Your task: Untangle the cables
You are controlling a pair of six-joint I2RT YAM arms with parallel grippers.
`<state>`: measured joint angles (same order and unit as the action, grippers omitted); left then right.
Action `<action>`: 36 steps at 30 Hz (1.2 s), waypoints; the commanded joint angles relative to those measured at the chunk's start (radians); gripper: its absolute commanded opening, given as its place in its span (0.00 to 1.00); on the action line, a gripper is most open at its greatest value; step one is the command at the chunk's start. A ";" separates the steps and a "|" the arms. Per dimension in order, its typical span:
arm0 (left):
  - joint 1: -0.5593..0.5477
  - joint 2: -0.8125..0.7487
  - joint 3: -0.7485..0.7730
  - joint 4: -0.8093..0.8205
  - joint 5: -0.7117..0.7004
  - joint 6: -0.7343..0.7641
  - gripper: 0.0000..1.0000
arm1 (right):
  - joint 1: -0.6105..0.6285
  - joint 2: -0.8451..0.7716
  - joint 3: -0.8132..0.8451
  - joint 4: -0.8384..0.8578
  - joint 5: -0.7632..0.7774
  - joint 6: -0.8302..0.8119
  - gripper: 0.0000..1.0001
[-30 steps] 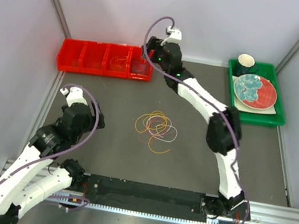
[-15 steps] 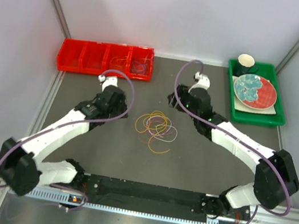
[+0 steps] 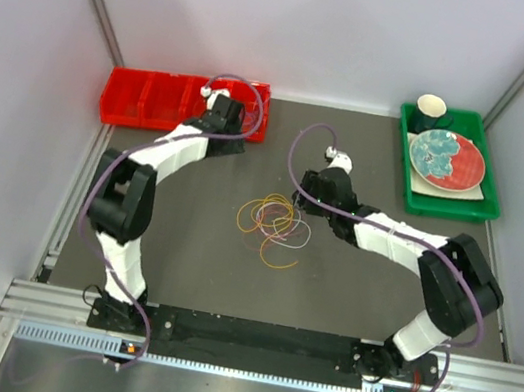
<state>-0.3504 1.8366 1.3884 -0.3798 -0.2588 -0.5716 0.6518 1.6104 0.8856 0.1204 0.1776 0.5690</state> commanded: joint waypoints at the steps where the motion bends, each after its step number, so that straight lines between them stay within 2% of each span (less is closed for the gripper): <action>1: 0.024 0.125 0.156 0.021 -0.010 0.058 0.58 | -0.043 0.029 0.059 0.053 -0.059 0.025 0.52; 8: 0.062 0.285 0.336 -0.022 0.004 0.068 0.54 | -0.104 0.055 0.047 0.084 -0.157 0.081 0.49; 21: 0.079 0.490 0.647 -0.080 0.032 0.061 0.55 | -0.107 0.111 0.096 0.044 -0.173 0.089 0.45; 27: 0.080 0.530 0.725 -0.076 0.062 0.035 0.55 | -0.110 0.126 0.110 0.035 -0.201 0.092 0.45; 36: 0.082 0.541 0.748 0.004 0.089 0.006 0.55 | -0.115 0.154 0.127 0.024 -0.225 0.103 0.43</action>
<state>-0.2752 2.3657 2.0754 -0.4503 -0.1856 -0.5449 0.5476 1.7515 0.9634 0.1219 -0.0261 0.6590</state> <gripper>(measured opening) 0.545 0.439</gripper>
